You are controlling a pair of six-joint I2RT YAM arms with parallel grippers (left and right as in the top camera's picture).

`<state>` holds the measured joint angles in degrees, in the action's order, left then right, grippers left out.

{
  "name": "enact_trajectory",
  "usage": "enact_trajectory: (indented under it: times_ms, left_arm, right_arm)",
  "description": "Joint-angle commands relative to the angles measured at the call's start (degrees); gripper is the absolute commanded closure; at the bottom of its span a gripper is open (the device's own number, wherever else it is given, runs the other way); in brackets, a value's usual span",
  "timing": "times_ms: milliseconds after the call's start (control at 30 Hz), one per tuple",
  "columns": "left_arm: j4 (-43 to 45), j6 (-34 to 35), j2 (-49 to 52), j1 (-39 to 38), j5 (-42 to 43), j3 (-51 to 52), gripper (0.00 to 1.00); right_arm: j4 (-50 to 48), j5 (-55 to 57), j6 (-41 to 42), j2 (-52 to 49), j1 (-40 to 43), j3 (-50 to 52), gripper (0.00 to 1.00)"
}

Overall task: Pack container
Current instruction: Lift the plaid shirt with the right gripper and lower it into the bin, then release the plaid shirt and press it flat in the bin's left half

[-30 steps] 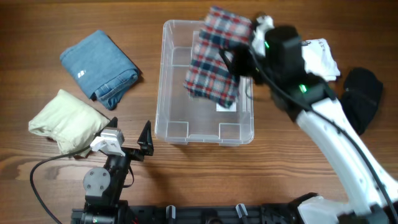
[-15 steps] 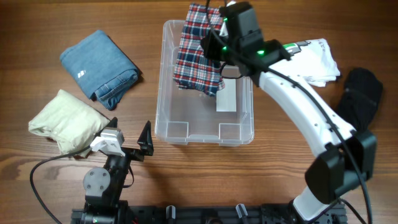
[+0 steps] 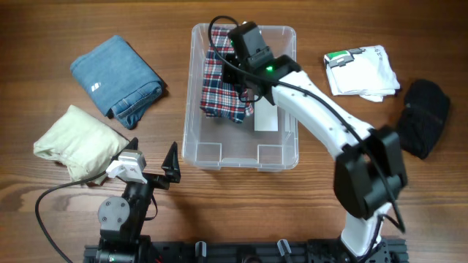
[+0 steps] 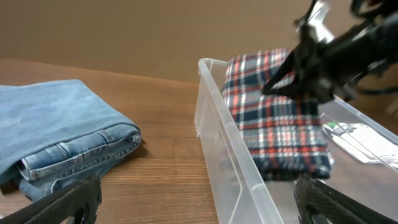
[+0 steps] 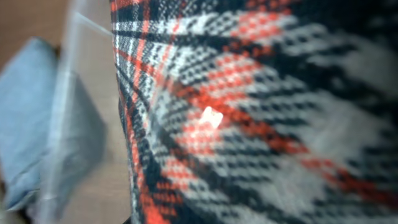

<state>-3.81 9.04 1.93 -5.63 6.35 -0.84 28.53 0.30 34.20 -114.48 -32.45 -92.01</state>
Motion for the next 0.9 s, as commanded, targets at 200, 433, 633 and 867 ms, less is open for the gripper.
enact_trajectory:
  times_ms: [200,433,633,867]
  left_arm:
    - [0.2,-0.9,0.0,-0.3,0.5,0.5,0.0]
    - [0.2,-0.9,0.0,-0.3,0.5,0.5,0.0]
    - [0.2,-0.9,0.0,-0.3,0.5,0.5,0.0]
    - [0.2,-0.9,0.0,-0.3,0.5,0.5,0.0]
  right_arm:
    - [-4.1,-0.9,0.5,-3.7,0.0,-1.6,0.94]
    - [-4.1,-1.5,-3.9,-4.9,0.0,-1.8,0.6]
    - [1.4,2.6,-5.8,-4.9,0.0,-4.9,0.21]
    - [12.7,7.5,-9.0,-4.8,0.0,-15.7,0.11]
